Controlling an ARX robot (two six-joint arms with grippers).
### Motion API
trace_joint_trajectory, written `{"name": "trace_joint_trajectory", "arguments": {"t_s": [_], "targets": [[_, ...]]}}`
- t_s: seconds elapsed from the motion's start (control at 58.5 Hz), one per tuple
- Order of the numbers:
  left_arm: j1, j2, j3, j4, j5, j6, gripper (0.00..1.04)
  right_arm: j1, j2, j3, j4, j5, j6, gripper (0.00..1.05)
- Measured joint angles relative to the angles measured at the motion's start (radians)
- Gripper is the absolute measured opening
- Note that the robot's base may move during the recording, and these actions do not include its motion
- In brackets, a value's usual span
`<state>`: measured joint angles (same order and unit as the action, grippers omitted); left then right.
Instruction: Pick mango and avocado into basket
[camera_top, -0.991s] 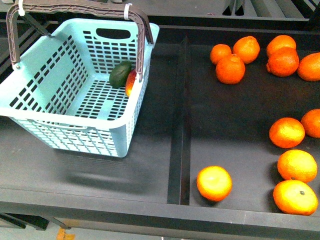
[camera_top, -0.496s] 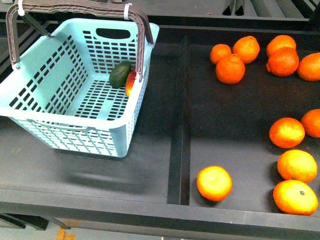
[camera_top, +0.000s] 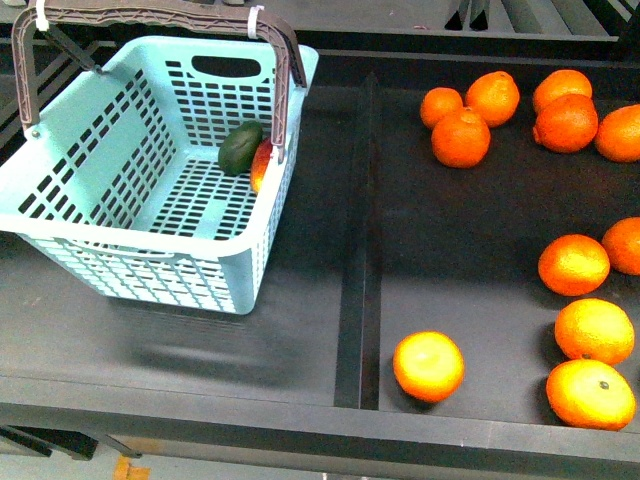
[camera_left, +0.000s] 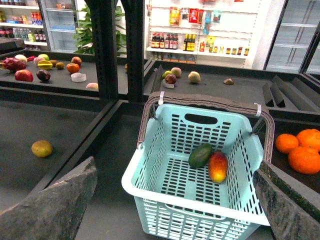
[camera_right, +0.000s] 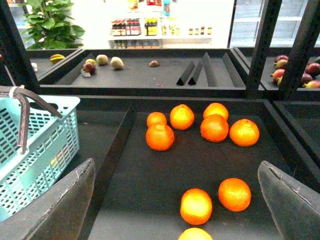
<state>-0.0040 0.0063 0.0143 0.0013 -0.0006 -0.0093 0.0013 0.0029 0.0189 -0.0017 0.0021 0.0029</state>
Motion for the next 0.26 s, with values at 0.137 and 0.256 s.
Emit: {"name": "trace_joint_trajectory", "arguments": {"t_s": [0.137,0.256], "targets": [[0.0,0.0,0.0,0.0,0.0,0.0,0.96,0.0,0.0,0.0,0.0,0.0,0.0,0.96],[0.0,0.0,0.0,0.0,0.0,0.0,0.96,0.0,0.0,0.0,0.0,0.0,0.0,0.96]]}}
